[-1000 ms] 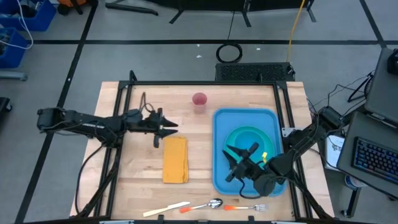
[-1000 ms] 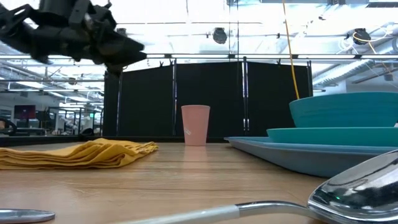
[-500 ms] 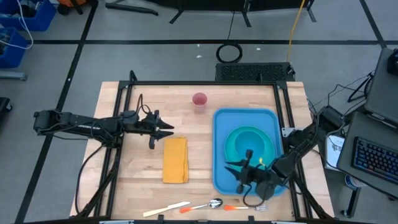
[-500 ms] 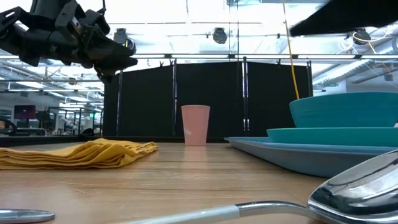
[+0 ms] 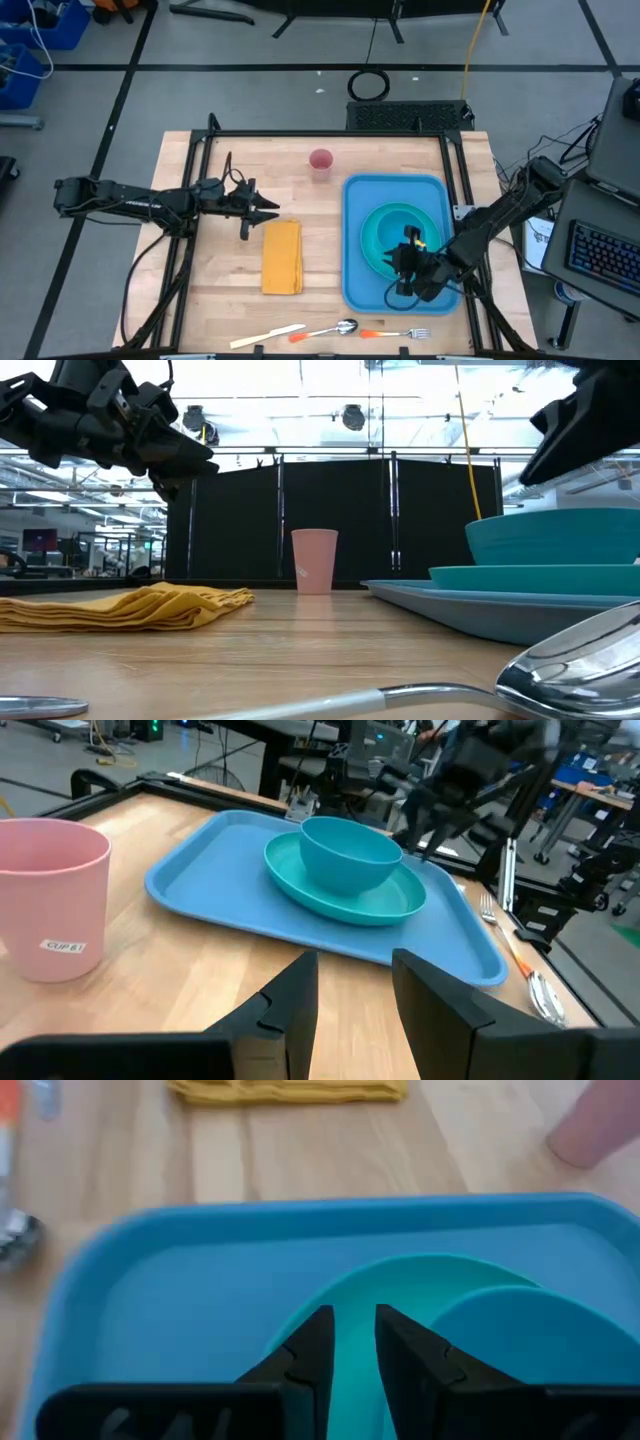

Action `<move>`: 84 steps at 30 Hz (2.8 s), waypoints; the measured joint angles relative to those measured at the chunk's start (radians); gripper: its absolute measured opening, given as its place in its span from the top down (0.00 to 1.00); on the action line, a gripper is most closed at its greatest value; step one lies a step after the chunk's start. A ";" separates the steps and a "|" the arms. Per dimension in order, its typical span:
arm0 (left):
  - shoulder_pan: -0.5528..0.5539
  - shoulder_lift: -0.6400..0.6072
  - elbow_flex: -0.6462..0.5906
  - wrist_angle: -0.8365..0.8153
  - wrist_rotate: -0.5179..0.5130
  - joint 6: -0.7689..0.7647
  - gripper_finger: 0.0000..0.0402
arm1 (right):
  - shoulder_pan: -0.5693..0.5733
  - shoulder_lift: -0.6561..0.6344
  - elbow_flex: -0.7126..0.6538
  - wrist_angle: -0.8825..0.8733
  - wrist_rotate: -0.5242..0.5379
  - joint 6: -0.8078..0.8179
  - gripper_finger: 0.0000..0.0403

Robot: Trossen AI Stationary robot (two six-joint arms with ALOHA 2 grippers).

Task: Set up tray
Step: Put the bowl on the blue plate on the blue tray

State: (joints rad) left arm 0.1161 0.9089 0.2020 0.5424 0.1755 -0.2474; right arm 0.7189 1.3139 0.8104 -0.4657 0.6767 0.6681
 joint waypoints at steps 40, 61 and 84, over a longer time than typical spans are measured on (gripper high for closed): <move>-0.001 0.001 0.000 -0.023 -0.001 -0.010 0.67 | -0.072 -0.049 -0.001 -0.213 -0.235 0.210 0.84; -0.001 0.001 0.000 -0.023 -0.002 -0.010 0.67 | -0.076 -0.050 -0.001 -0.222 -0.285 0.240 0.98; -0.001 0.001 0.001 -0.023 -0.002 -0.009 0.67 | -0.076 -0.050 -0.001 -0.215 -0.327 0.281 0.97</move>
State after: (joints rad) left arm 0.1151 0.9096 0.2028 0.5198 0.1738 -0.2565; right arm 0.6426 1.2644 0.8097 -0.6811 0.3501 0.9495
